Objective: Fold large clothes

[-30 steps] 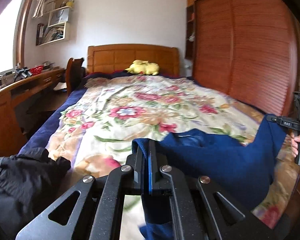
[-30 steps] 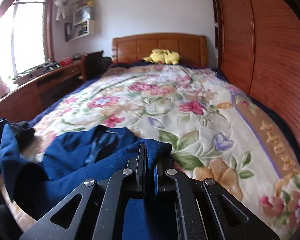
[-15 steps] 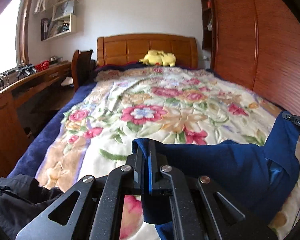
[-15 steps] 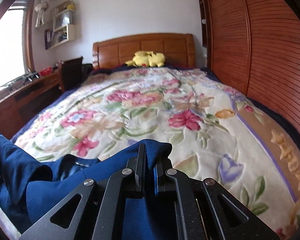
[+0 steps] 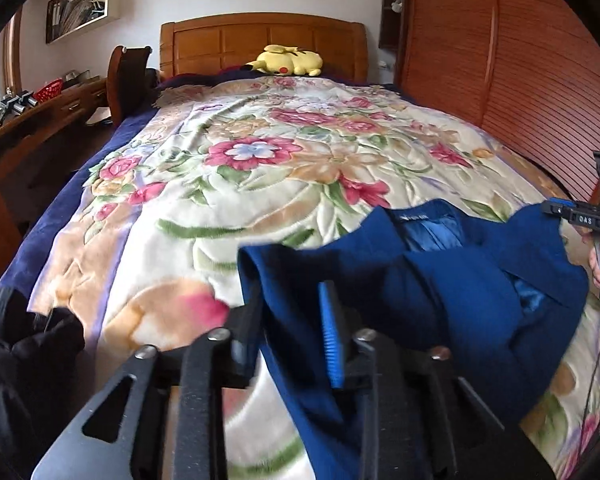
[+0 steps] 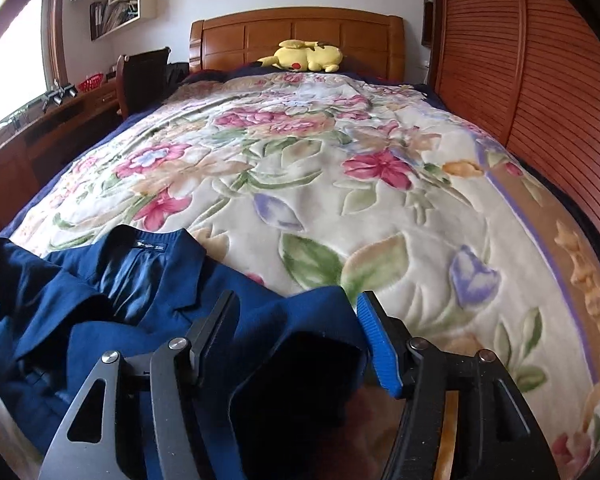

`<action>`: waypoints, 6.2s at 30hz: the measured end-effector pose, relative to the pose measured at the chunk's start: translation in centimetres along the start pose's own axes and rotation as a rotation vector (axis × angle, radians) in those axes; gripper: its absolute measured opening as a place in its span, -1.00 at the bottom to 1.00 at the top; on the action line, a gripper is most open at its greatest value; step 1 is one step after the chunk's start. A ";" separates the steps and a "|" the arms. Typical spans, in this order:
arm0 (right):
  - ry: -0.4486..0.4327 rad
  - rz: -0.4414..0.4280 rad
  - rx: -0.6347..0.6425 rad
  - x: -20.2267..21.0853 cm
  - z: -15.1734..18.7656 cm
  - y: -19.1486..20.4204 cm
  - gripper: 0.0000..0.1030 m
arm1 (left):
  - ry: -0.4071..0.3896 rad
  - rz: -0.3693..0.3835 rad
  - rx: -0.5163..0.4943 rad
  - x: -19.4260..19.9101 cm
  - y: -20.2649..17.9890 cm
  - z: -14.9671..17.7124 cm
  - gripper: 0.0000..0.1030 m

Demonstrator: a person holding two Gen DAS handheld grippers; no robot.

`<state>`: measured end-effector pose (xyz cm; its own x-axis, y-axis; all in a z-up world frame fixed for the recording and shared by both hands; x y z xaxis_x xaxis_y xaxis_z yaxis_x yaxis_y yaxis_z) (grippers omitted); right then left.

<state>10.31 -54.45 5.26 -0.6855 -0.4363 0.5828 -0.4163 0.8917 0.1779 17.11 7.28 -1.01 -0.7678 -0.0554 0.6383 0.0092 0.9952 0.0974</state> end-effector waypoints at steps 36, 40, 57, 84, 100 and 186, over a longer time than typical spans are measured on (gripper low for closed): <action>0.125 -0.100 -0.073 4.2 11.5 -0.5 0.33 | 0.140 0.107 -0.068 3.3 -2.3 10.4 0.27; 0.122 -0.127 -0.052 4.1 11.4 -0.2 -0.11 | 0.137 0.136 -0.084 3.6 -2.8 10.4 0.01; -0.025 -0.114 0.064 10.7 11.6 2.0 -0.65 | -0.051 0.131 -0.107 11.3 -2.6 8.8 -0.84; 0.023 -0.011 0.152 18.3 14.9 6.1 -0.21 | -0.095 0.075 -0.065 17.7 -1.1 13.1 -0.30; 0.005 -0.224 0.350 14.8 12.4 17.5 0.02 | -0.197 0.032 -0.005 18.0 -1.3 10.7 0.56; 0.255 -0.063 0.285 5.7 8.6 6.5 -0.94 | -0.083 0.102 -0.007 12.9 -4.9 12.8 0.56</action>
<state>-1.46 -52.14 2.93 -0.4977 -0.4128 0.7628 -0.6265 0.7793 0.0130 -1.03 2.71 -3.05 -0.8130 0.0535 0.5797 0.0945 0.9947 0.0407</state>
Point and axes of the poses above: each gripper's, at about its wrist camera, not at the fingertips, and x roughly against the way its jaws point, y to its left, z to its underside, the point moved 4 cm from there along -x, roughly the way its jaws point, and after that the axes turned 14 degrees about -z, right-handed, at the moved point
